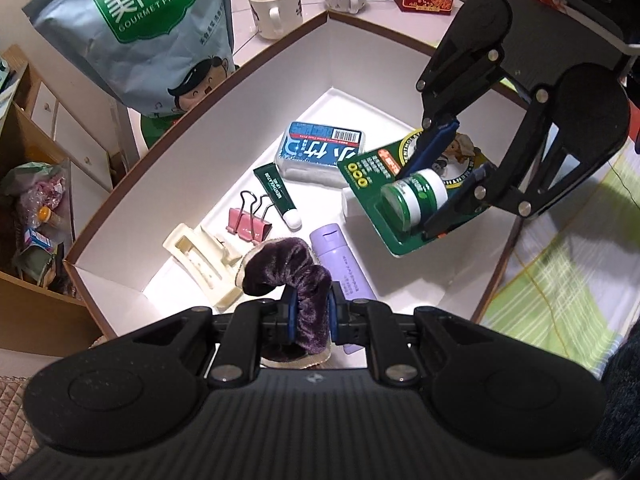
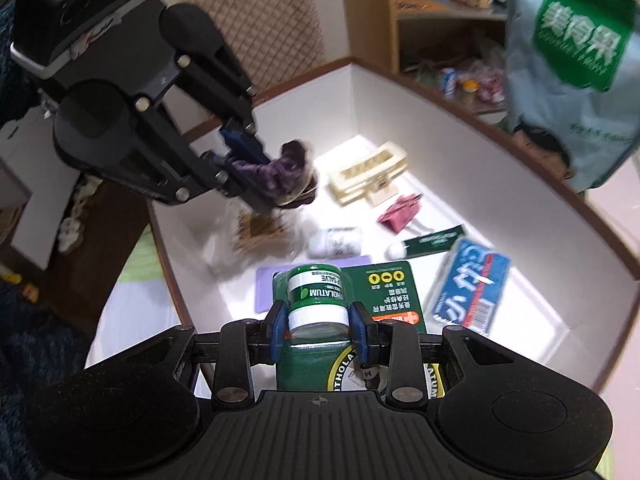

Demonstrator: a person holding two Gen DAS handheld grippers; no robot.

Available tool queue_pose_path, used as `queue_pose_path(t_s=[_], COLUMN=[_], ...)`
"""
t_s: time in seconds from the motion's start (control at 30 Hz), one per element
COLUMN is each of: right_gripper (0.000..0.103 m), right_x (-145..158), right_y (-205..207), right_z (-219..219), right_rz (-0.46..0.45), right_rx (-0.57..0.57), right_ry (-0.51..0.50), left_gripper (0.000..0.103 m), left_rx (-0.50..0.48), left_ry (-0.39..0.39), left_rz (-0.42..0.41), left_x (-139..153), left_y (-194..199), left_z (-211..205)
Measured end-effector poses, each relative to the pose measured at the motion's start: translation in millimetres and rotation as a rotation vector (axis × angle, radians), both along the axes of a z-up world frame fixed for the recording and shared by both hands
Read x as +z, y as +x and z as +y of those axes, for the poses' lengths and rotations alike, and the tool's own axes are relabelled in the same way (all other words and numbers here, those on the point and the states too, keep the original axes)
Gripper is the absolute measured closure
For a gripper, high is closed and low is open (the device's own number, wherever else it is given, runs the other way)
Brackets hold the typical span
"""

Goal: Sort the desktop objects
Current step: 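Carry the green card and purple scrunchie over the box with both tools, then open both tools to drop the green card and scrunchie in the box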

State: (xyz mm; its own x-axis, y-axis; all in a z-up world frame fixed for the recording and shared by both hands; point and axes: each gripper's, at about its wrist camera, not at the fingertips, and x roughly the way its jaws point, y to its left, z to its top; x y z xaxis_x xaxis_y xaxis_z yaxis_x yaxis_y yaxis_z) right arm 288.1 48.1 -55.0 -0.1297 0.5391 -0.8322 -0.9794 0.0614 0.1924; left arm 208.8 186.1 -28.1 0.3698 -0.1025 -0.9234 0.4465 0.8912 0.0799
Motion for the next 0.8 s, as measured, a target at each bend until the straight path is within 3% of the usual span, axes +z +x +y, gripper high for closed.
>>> queue_pose_path(t_s=[0.2,0.8], right_gripper=[0.071,0.071], right_x=[-11.0,-3.7], right_y=[0.3,5.1], right_z=[-1.0,-24.7], right_rz=[0.057,0.053], right_rx=[0.029,-0.135], right_ry=[-0.041,-0.092], left_gripper=[0.091,0.091], left_rx=[-0.010,-0.045], left_ry=[-0.010,-0.017], left_rz=[0.028,0.071], left_x=[-9.2,-23.9], left_y=[3.5,2.0], left_z=[-0.2,-14.8])
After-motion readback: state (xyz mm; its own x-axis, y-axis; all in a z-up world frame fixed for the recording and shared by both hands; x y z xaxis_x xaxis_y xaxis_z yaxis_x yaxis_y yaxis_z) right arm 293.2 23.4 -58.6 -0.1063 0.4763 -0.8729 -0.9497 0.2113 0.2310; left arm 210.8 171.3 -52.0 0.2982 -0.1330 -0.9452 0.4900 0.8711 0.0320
